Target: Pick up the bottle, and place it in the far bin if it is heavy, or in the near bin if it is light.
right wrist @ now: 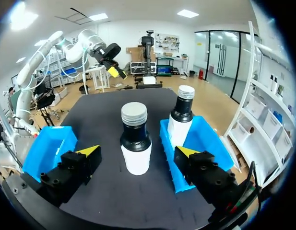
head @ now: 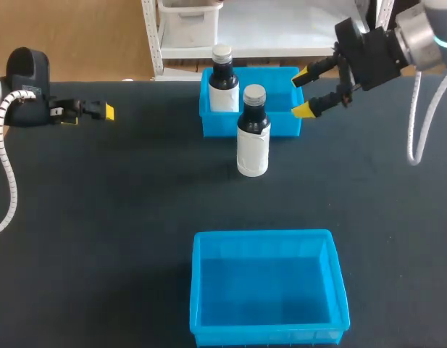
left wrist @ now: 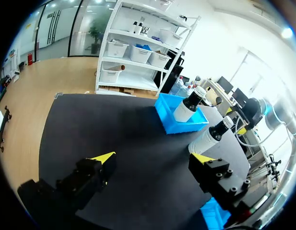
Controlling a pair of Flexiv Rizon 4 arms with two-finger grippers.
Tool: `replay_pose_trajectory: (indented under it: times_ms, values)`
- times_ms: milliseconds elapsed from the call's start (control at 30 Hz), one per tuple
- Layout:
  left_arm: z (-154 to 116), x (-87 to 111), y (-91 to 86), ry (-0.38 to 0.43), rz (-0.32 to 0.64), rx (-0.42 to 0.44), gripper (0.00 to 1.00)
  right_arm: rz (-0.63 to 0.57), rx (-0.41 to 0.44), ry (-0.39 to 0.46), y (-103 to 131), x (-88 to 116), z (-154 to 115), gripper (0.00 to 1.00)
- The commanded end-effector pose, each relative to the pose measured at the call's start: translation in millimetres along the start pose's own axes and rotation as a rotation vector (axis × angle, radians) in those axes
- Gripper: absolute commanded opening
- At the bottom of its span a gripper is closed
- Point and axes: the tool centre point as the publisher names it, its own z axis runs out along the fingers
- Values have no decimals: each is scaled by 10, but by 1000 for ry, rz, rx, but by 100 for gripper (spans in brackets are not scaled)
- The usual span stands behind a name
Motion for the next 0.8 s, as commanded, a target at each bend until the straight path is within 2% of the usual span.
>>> replay_pose_trajectory:
  times_ms: [33,667,700,800]
  values:
    - [0,0,0,0,0,0,100,20,158,-6,32,16,-30,100]
    - [0,0,0,0,0,0,100,20,158,-6,32,16,-30,100]
    - [0,0,0,0,0,0,100,-11,172,-8,19,36,-14,100]
    - [0,0,0,0,0,0,100,-2,167,-16,-15,69,58,100]
